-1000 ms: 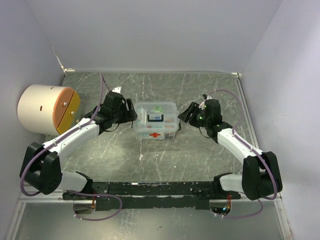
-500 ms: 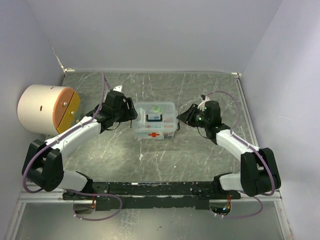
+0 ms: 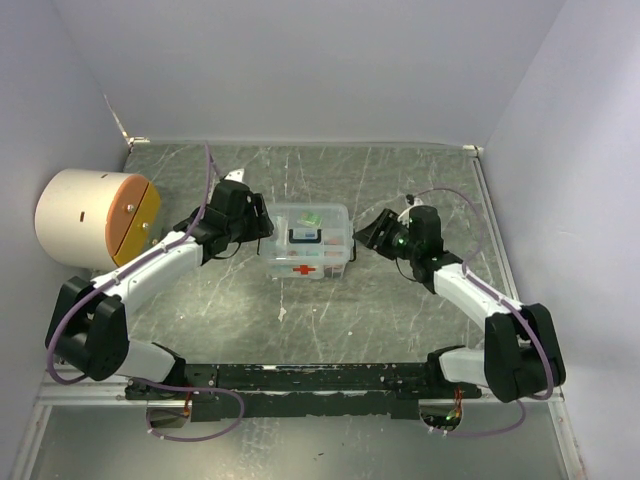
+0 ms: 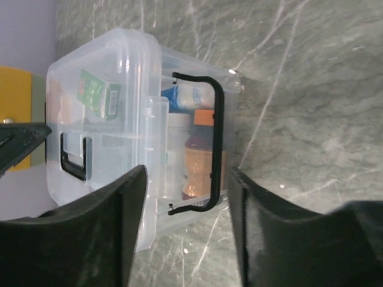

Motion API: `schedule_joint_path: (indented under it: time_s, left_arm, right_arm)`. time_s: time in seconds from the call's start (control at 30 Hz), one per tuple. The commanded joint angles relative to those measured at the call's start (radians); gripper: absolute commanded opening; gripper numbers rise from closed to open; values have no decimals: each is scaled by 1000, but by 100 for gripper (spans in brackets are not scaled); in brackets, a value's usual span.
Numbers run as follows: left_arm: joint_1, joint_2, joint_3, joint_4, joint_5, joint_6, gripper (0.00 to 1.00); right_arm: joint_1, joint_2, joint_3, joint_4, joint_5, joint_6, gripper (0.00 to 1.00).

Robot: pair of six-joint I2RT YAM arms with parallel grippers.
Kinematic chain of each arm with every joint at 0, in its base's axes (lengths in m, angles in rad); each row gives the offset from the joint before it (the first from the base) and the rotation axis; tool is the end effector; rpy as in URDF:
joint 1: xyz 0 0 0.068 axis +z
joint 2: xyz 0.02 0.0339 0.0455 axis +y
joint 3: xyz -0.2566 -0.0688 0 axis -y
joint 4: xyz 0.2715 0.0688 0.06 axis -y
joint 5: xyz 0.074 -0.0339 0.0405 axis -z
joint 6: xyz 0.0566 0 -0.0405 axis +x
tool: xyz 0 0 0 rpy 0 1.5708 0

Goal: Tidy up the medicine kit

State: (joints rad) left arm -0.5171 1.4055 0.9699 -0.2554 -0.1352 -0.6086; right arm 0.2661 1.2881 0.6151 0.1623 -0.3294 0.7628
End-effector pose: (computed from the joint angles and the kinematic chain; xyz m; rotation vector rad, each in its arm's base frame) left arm 0.3076 -0.1661 0.2235 -0.1778 2.2865 -0.4444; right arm 0.2937 0.0990 0.1752 0.3315 2.1745 0.9480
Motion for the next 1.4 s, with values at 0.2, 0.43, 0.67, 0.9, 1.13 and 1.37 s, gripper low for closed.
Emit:
schedule_joint_path:
  time_s: [0.2,0.43,0.67,0.9,1.13,1.37]
  left_arm:
    - [1,32,16,-37,-9,27,69]
    - [-1,15,46,-75,-67,22,74]
    - [-101,-70,91,-33,-206,57,74]
    - [-232,-52,128,65,-265,142,78]
    - [-314,44,182,75,-262,239,87]
    - [-358,136,208,31,-259,264,85]
  right_arm:
    - [-53,-7,-107,117,-41,148,80]
    - [-72,81,-242,481,-153,358,89]
    - [-73,81,-296,617,-129,434,92]
    - [-71,192,-362,885,-176,569,100]
    - [-70,301,-351,1060,-261,622,100]
    - [-70,360,-347,1271,-330,706,96]
